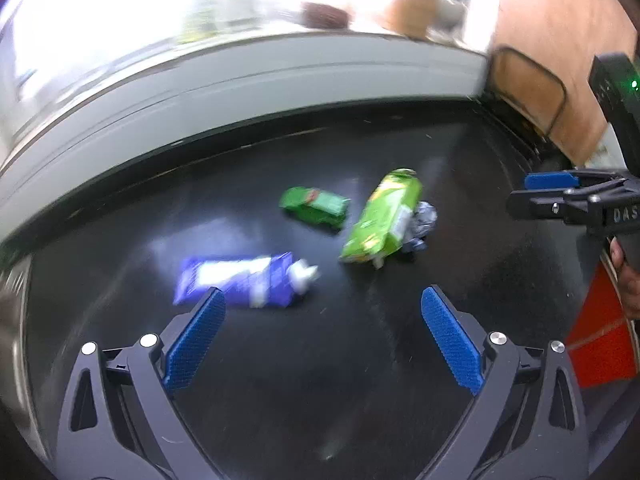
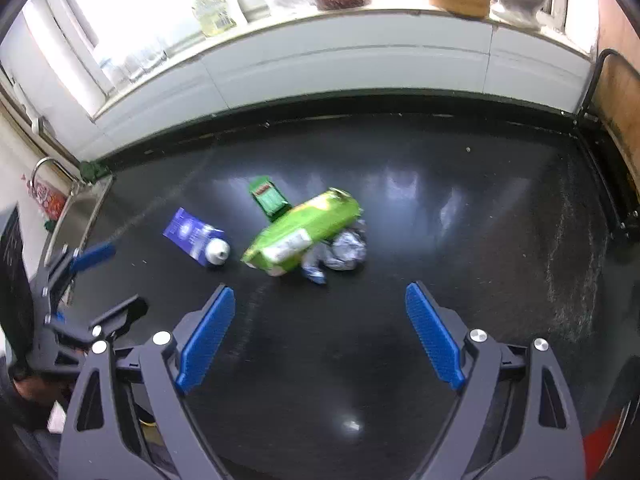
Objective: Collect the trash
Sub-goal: 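Grasp the green paper packet with the left tool while the right tool grasps the foil wad, then carry the green packet and foil wad to the bin while both tools open to drop them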
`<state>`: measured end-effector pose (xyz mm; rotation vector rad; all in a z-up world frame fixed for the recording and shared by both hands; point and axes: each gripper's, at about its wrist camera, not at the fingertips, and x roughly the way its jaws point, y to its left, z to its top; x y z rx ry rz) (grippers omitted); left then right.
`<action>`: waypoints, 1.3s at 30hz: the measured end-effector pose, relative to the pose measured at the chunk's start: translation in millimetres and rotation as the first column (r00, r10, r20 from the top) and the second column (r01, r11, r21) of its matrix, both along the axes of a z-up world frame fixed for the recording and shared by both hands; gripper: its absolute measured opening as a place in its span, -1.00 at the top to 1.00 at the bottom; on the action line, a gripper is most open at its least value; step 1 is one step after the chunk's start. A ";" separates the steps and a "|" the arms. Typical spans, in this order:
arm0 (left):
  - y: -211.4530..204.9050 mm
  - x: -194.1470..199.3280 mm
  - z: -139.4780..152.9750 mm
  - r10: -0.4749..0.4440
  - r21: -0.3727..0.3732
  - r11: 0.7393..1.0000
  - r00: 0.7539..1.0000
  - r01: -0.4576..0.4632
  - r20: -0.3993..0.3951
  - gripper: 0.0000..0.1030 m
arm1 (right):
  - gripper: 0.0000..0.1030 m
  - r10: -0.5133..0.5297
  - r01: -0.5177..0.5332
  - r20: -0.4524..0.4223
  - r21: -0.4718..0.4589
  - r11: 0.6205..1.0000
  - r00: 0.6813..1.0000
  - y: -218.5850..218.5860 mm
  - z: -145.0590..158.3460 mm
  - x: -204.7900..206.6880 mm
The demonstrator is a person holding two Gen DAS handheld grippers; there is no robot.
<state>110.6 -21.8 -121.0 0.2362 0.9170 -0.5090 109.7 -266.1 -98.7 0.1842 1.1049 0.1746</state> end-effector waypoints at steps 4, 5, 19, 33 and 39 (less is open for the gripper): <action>-33.2 23.6 -23.2 -0.098 0.050 0.994 0.995 0.098 -0.011 -0.85 | -0.64 0.073 -0.074 -0.016 -0.008 0.997 0.997 -5.9 -19.0 19.5; -42.5 30.9 -31.9 -0.126 0.064 0.990 0.992 0.127 -0.020 -0.85 | -0.64 0.090 -0.090 -0.020 -0.003 0.996 0.996 -7.6 -24.3 24.8; -93.9 92.7 -91.7 -0.287 0.080 0.951 0.948 0.299 -0.138 -0.55 | -0.29 0.331 -0.332 -0.128 0.012 0.943 0.935 -2.6 -101.4 90.1; -89.8 93.5 -76.8 -0.281 0.007 0.959 0.948 0.285 -0.147 0.29 | 0.54 0.397 -0.402 -0.120 -0.020 0.915 0.910 8.8 -89.9 100.4; -70.0 70.3 -46.9 -0.239 -0.008 0.971 0.966 0.239 -0.095 0.29 | 0.54 0.342 -0.345 -0.061 -0.056 0.937 0.938 4.9 -56.7 77.5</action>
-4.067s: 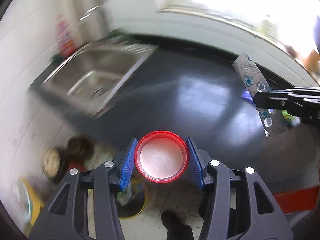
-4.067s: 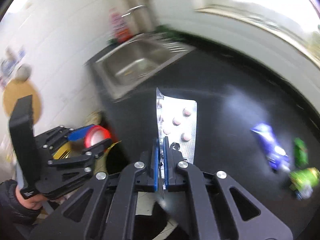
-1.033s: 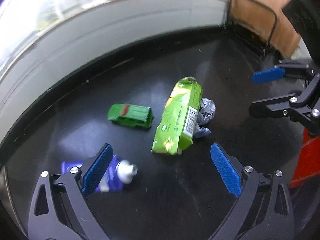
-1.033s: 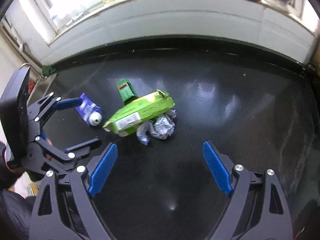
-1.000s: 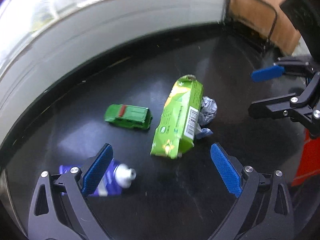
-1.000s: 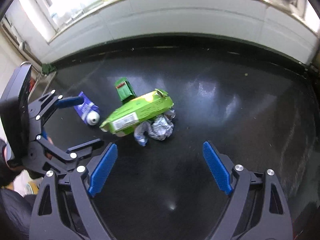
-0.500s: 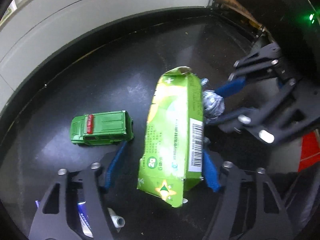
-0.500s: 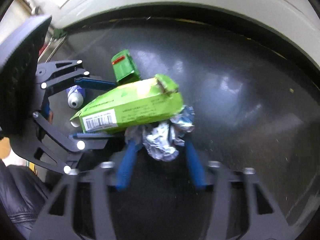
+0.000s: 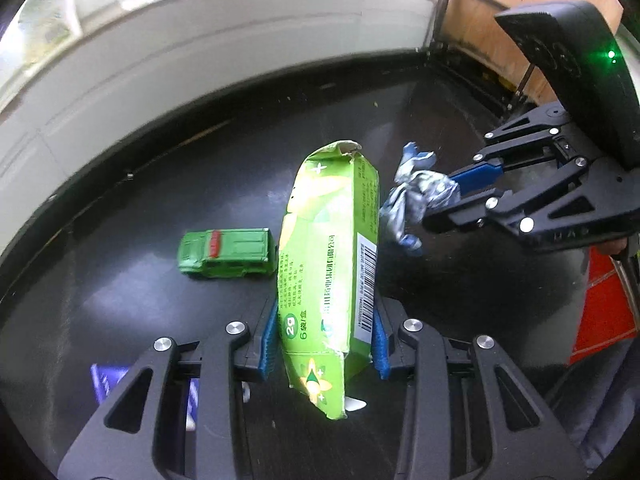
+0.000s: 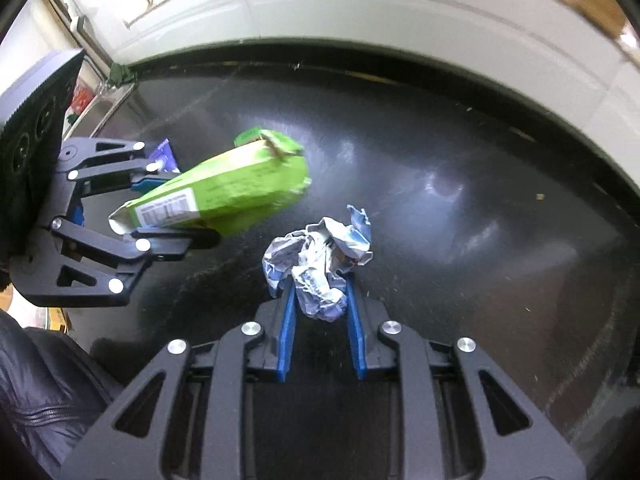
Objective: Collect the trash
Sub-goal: 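Carry the green packet and foil wad to the bin while both tools open to drop them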
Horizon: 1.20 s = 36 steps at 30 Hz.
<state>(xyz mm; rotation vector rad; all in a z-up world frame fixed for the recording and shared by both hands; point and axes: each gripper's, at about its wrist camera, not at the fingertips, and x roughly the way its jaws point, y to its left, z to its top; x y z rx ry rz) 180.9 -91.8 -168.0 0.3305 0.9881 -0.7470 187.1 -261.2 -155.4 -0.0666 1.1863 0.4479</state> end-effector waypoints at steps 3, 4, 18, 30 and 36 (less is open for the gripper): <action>14.4 -16.1 12.7 0.034 -0.009 0.999 0.999 -0.033 0.024 0.29 | 0.54 -0.025 0.025 0.025 0.005 1.000 0.999 2.1 12.1 -13.1; 19.3 -22.0 16.9 0.044 -0.013 0.999 0.999 -0.043 0.029 0.29 | 0.54 -0.031 0.030 0.030 0.007 1.000 0.999 2.6 14.5 -17.2; 89.1 -114.1 29.8 0.177 -0.016 0.984 0.984 -0.177 0.032 0.29 | 0.54 -0.017 0.016 0.034 0.026 1.000 0.999 64.5 30.6 -102.9; 197.5 -161.6 65.0 0.454 -0.047 0.891 0.880 -0.452 0.136 0.29 | 0.54 0.162 -0.170 0.146 0.044 0.984 0.976 179.9 74.5 -108.0; 299.9 -222.5 79.6 0.684 -0.039 0.722 0.704 -0.691 0.190 0.29 | 0.54 0.386 -0.409 0.178 0.111 0.906 0.905 313.2 91.8 -118.0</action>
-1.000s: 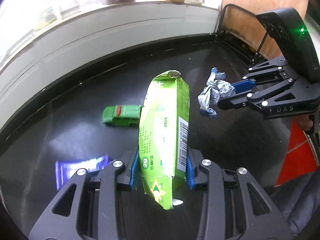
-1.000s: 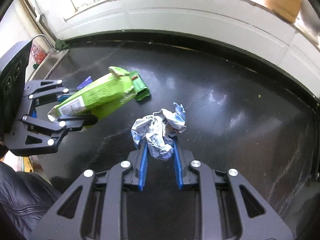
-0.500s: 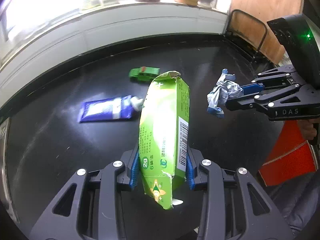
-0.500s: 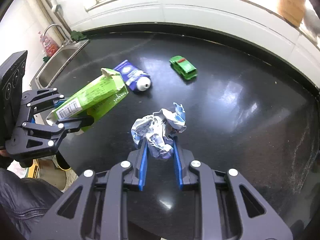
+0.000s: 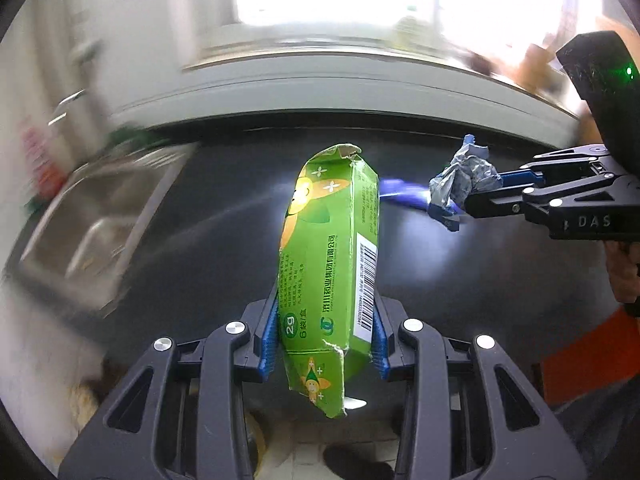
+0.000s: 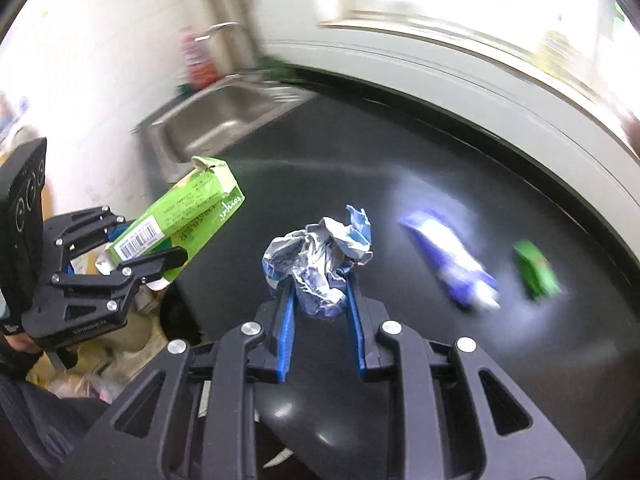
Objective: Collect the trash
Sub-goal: 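Carry the green packet and foil wad to the bin while both tools open to drop them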
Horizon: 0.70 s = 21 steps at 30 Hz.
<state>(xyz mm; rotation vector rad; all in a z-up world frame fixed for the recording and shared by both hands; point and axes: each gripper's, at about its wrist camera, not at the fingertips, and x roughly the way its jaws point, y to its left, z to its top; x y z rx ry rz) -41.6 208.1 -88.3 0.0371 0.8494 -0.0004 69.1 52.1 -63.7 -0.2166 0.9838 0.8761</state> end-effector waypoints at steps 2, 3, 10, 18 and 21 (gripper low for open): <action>34.5 -25.9 -0.9 0.102 0.014 0.995 0.995 -0.102 -0.001 0.29 | 0.54 0.087 -0.087 -0.019 0.017 0.996 0.996 44.2 -0.7 -11.6; 55.2 -43.3 -2.9 0.164 0.016 0.986 0.986 -0.164 -0.006 0.29 | 0.54 0.121 -0.120 -0.024 0.021 0.992 0.992 62.8 -1.2 -18.0; 150.0 -149.6 -35.4 0.475 0.013 0.879 0.876 -0.476 -0.085 0.29 | 0.53 0.413 -0.414 -0.102 0.018 0.910 0.905 202.8 -26.0 -93.6; 179.2 -210.9 -94.1 0.594 -0.042 0.789 0.779 -0.613 -0.199 0.29 | 0.53 0.515 -0.535 -0.205 -0.053 0.843 0.832 268.9 -75.4 -150.6; 181.7 -217.3 -110.1 0.607 -0.074 0.769 0.762 -0.635 -0.226 0.29 | 0.53 0.520 -0.548 -0.224 -0.083 0.833 0.824 280.9 -88.2 -157.1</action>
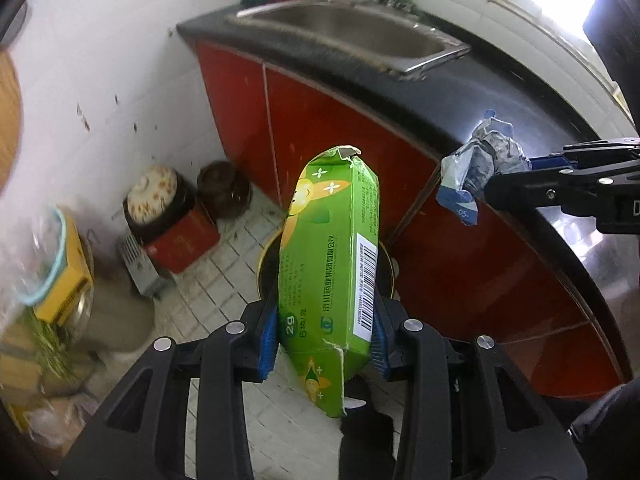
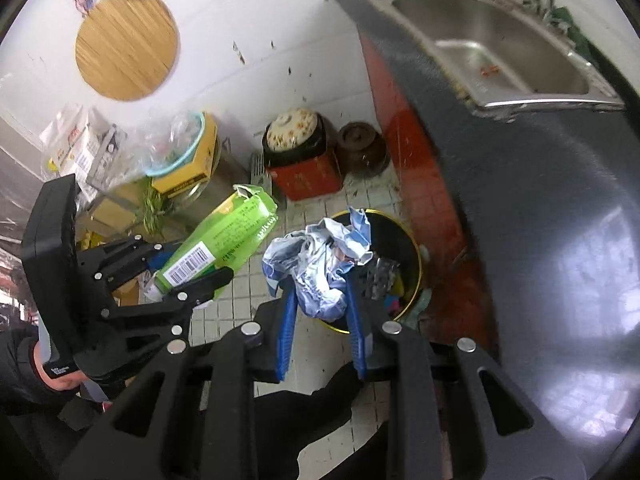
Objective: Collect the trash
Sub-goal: 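Carry the green packet and foil wad to the bin while both tools open to drop them, then move both open tools back up over the toothpaste tube and toy car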
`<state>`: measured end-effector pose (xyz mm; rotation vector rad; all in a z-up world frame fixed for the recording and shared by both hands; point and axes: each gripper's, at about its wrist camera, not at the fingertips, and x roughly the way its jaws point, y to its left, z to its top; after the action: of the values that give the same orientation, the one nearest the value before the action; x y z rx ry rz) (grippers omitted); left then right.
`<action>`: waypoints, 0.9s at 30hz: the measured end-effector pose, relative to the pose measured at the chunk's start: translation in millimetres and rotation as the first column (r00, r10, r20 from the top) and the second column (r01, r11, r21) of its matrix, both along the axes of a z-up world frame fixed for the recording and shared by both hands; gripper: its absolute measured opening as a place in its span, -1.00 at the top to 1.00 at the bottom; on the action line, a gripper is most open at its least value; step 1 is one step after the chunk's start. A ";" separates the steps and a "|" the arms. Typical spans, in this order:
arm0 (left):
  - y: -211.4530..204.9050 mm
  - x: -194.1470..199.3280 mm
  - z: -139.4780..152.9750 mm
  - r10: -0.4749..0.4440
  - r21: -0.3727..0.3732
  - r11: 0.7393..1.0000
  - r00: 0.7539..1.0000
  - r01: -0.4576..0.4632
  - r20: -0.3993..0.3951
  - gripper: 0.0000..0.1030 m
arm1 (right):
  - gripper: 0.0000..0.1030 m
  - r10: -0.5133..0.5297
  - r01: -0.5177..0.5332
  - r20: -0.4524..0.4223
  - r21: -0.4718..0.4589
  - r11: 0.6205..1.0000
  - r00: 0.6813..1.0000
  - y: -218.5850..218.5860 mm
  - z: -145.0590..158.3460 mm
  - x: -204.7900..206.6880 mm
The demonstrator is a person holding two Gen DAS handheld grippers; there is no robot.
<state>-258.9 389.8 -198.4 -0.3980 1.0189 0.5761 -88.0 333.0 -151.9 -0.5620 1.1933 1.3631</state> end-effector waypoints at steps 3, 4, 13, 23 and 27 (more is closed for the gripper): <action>5.6 0.5 -11.7 0.008 -0.023 1.000 1.000 -0.008 0.000 0.29 | 0.53 0.000 0.000 -0.001 -0.028 1.000 1.000 10.2 -11.6 -3.5; 7.8 1.6 -13.7 0.008 -0.030 1.000 1.000 -0.008 0.001 0.29 | 0.53 -0.002 0.002 -0.001 -0.033 0.999 1.000 15.2 -14.5 -1.6; 24.7 15.4 -16.6 -0.018 -0.037 0.999 1.000 0.018 0.014 0.27 | 0.51 -0.018 0.019 0.016 -0.047 0.999 1.000 34.7 -19.8 7.5; 36.5 24.7 -17.3 -0.009 -0.040 0.999 1.000 0.009 0.002 -0.29 | -0.13 -0.055 0.056 0.021 -0.045 0.997 0.998 38.0 -15.8 22.5; 33.7 31.0 -15.3 -0.018 -0.041 0.999 1.000 0.017 -0.011 -0.29 | -0.13 -0.086 0.087 0.025 -0.028 0.996 0.996 20.7 -8.4 34.4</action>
<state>-227.9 423.5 -213.8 -0.4222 1.0456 0.5428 -53.6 353.7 -160.3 -0.5394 1.2066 1.2649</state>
